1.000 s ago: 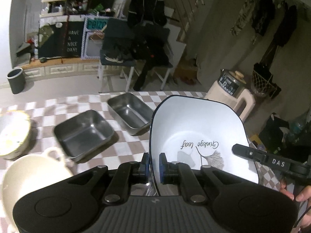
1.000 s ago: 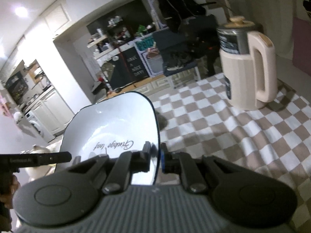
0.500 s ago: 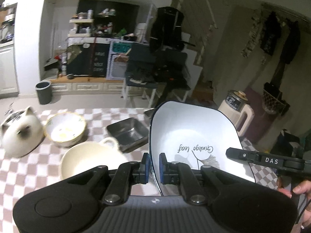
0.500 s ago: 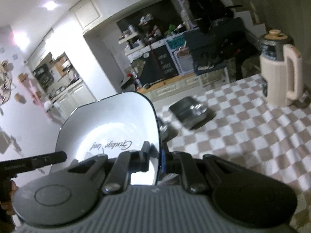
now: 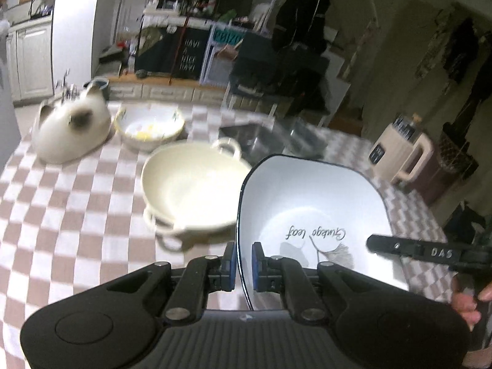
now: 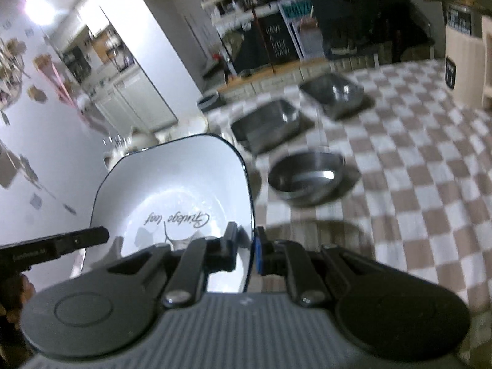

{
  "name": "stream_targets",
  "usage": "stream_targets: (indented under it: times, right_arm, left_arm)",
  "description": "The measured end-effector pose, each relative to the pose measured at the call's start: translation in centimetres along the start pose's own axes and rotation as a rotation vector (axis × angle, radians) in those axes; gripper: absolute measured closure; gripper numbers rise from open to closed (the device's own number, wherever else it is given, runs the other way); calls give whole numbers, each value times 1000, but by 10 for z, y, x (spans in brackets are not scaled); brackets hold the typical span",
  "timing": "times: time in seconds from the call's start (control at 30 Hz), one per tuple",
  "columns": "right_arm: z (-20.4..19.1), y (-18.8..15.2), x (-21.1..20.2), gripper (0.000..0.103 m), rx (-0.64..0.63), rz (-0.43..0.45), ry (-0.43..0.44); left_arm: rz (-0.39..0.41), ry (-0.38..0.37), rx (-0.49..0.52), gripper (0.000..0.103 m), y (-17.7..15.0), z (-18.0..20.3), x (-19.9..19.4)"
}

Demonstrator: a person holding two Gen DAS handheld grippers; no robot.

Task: Organize plates and bowls
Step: 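Lift the plate with both grippers and carry it toward the cream bowl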

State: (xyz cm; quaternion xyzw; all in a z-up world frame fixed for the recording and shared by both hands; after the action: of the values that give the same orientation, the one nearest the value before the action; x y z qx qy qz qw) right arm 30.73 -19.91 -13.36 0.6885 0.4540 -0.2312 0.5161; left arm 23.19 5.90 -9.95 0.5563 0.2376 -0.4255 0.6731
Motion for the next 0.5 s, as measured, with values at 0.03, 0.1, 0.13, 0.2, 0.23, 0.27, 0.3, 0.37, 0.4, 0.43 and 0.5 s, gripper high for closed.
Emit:
stream_targets:
  times: [0.03, 0.1, 0.13, 0.2, 0.23, 0.27, 0.3, 0.37, 0.4, 0.43, 0.5]
  right_arm:
    - [-2, -3, 3, 89, -11, -12, -13]
    - [-1, -7, 12, 89, -22, -43, -34]
    - [-1, -10, 16, 89, -22, -58, -38]
    - [-4, -15, 21, 89, -22, -77, -38]
    - [-4, -17, 23, 89, -24, -85, -39]
    - [-3, -24, 23, 88, -27, -91, -41]
    - [-3, -27, 25, 88, -29, -97, -44]
    - [-4, -28, 25, 88, -27, -107, -45]
    - [-3, -28, 27, 88, -25, -111, -45]
    - [-3, -28, 27, 88, -24, -114, -46]
    - [-3, -29, 29, 88, -18, -123, -51]
  left_arm:
    - [-22, 3, -7, 93, -6, -2, 4]
    - [-63, 13, -14, 93, -13, -7, 11]
    - [-69, 23, -8, 93, -15, -8, 13]
    - [-79, 39, -7, 93, -17, -10, 16]
    - [-83, 41, -12, 93, -17, -12, 17]
    - [-86, 41, -17, 93, -18, -13, 18]
    - [-89, 42, -19, 93, -19, -13, 18]
    - [-98, 46, -16, 93, -21, -13, 19]
    - [-103, 48, -14, 93, -22, -12, 20]
    - [-110, 50, -12, 93, -23, -13, 21]
    - [-126, 55, -10, 93, -26, -13, 24]
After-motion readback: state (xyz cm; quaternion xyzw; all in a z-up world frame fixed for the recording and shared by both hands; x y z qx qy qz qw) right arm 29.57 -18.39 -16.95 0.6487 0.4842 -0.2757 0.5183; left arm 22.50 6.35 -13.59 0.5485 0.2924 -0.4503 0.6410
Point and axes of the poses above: each gripper's, at about its wrist camera, not at the fingertips, and x roughly the way its jaws point, z to its right, y to its top, the point moved 8 cm from there along x, roughly the way its jaws point, and after that the axes turned 7 degrees about -z, right-handed, at the moved point
